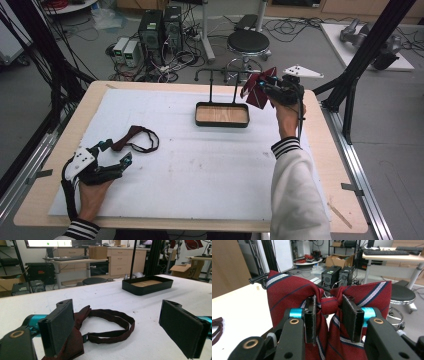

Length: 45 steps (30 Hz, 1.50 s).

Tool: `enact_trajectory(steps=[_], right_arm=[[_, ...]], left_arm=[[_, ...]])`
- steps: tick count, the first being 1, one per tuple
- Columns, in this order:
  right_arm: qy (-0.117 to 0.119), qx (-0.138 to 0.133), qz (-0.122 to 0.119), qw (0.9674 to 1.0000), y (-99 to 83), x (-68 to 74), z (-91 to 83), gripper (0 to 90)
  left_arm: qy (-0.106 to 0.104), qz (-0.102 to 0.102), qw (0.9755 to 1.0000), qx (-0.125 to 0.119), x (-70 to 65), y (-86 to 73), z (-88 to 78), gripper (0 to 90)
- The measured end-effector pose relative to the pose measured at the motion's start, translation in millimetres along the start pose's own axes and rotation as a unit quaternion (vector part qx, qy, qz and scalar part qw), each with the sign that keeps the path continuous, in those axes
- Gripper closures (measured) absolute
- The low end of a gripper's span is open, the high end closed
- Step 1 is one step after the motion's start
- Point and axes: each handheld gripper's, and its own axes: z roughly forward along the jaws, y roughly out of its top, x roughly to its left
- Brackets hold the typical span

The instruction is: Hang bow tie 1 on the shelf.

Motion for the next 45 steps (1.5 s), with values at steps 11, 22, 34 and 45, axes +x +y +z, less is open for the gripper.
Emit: enact_trajectory(steps=[11,22,34,45], right_arm=[[-0.006,-0.005,0.017,0.9998,-1.7,-9.0,6.1,66.2],[-0.016,-0.011,0.034,0.9992,-9.0,-23.8,10.4,66.1],[-0.031,0.009,0.048,0.9984,-18.0,-34.1,12.9,65.9],[-0.043,0.032,0.071,0.9960,-27.1,-42.9,15.4,65.8]], left_arm=[[0.000,0.000,1.0000,0.001,0.0,0.1,0.0,13.4],[-0.001,0.001,1.0000,0.001,0.0,0.1,0.2,13.4],[-0.001,0.002,1.0000,0.003,-0.2,0.1,0.1,13.4],[-0.001,0.003,1.0000,0.003,-0.5,0.1,0.2,13.3]])
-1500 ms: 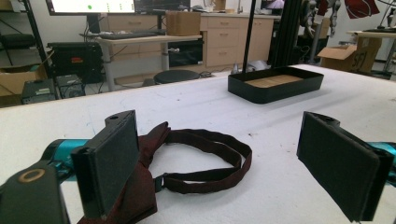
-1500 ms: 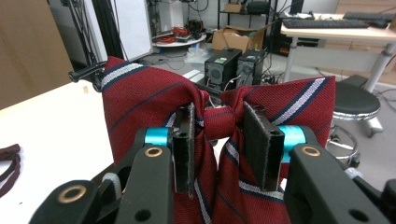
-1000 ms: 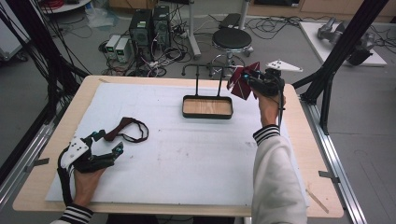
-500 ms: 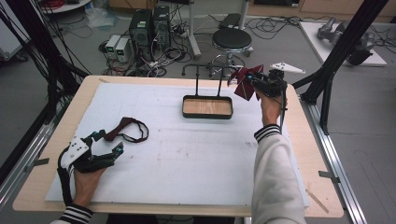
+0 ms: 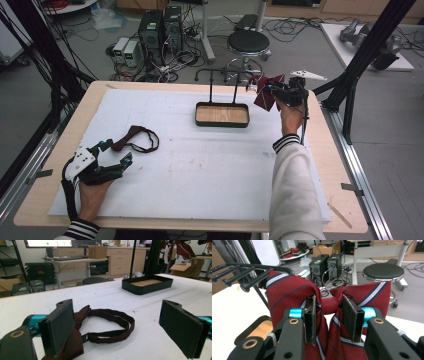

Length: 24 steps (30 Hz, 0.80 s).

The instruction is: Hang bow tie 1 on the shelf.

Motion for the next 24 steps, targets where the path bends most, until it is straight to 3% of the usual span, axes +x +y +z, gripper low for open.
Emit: enact_trajectory(steps=[11,14,24], right_arm=[[-0.003,0.015,-0.008,0.9999,-3.4,-1.0,3.1,65.9],[-0.011,0.025,-0.020,0.9994,-4.5,-2.4,4.0,65.8],[-0.009,0.043,-0.008,0.9990,-10.3,-7.0,7.1,65.9]], left_arm=[[0.000,0.001,1.0000,0.000,-0.1,0.0,0.0,13.4],[0.000,0.001,1.0000,0.000,-0.1,0.0,0.0,13.3],[-0.001,0.002,1.0000,0.000,-0.1,0.0,-0.1,13.3]])
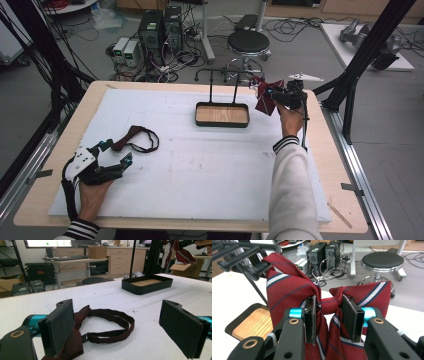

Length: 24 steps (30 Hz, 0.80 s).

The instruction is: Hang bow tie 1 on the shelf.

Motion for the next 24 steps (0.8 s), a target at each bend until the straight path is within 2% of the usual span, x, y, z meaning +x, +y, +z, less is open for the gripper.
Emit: enact_trajectory(steps=[17,24], right_arm=[[0.022,-0.001,-0.007,0.9997,-1.4,2.1,6.7,61.6],[0.028,0.003,-0.014,0.9995,0.4,3.9,5.5,41.8]], left_arm=[[0.000,0.000,1.0000,0.000,0.0,0.1,0.0,13.3],[0.000,0.001,1.0000,0.000,0.0,0.0,0.1,13.4]])
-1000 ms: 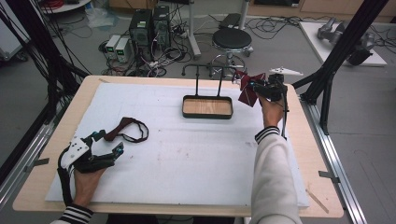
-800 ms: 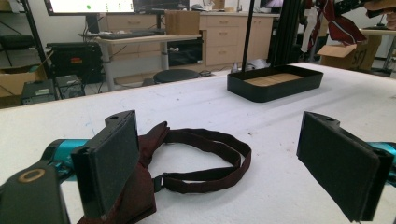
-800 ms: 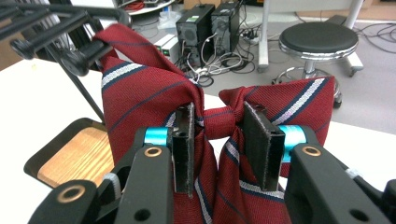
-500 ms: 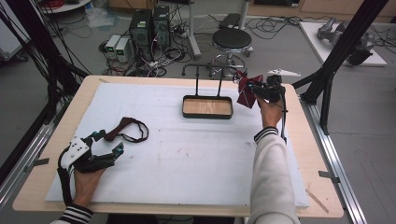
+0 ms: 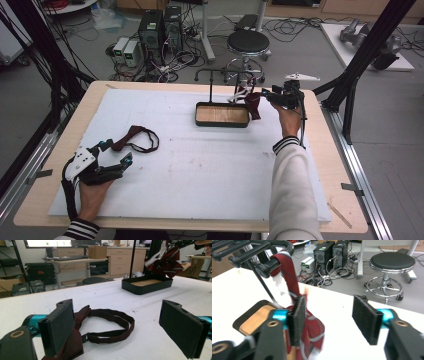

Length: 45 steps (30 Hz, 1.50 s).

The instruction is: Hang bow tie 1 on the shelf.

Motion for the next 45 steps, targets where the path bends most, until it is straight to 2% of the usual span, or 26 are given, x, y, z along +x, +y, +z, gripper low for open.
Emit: enact_trajectory(steps=[4,12,17,22,31,34,38,45], right_arm=[[0.009,-0.009,0.004,0.9999,2.7,2.7,-4.9,28.5],[0.025,-0.026,-0.003,0.9993,13.7,14.0,-29.6,25.1],[0.031,-0.028,-0.004,0.9991,19.4,24.1,-49.1,19.8],[0.043,-0.034,-0.006,0.9985,25.3,36.1,-75.7,17.7],[0.051,-0.059,-0.034,0.9964,31.6,62.0,-122.8,17.3],[0.045,-0.084,-0.040,0.9947,21.1,67.5,-132.6,17.6],[0.044,-0.073,-0.036,0.9957,3.6,69.6,-138.4,17.6],[0.048,-0.092,-0.028,0.9942,-23.1,74.7,-151.0,17.5]], left_arm=[[0.000,0.000,1.0000,0.000,-0.1,0.0,0.0,13.4],[0.001,-0.005,1.0000,-0.002,0.7,-0.1,-0.1,13.3],[0.000,-0.004,1.0000,-0.002,0.5,0.0,-0.1,13.3],[0.000,-0.004,1.0000,-0.002,0.6,0.0,-0.1,13.4],[0.001,-0.010,0.9999,-0.004,1.8,0.0,-0.4,13.3],[0.001,-0.010,0.9999,-0.004,1.7,0.0,-0.4,13.3],[0.001,-0.011,0.9999,-0.003,2.0,0.1,-0.4,13.3],[0.000,-0.012,0.9999,-0.003,2.3,0.1,-0.4,13.3]])
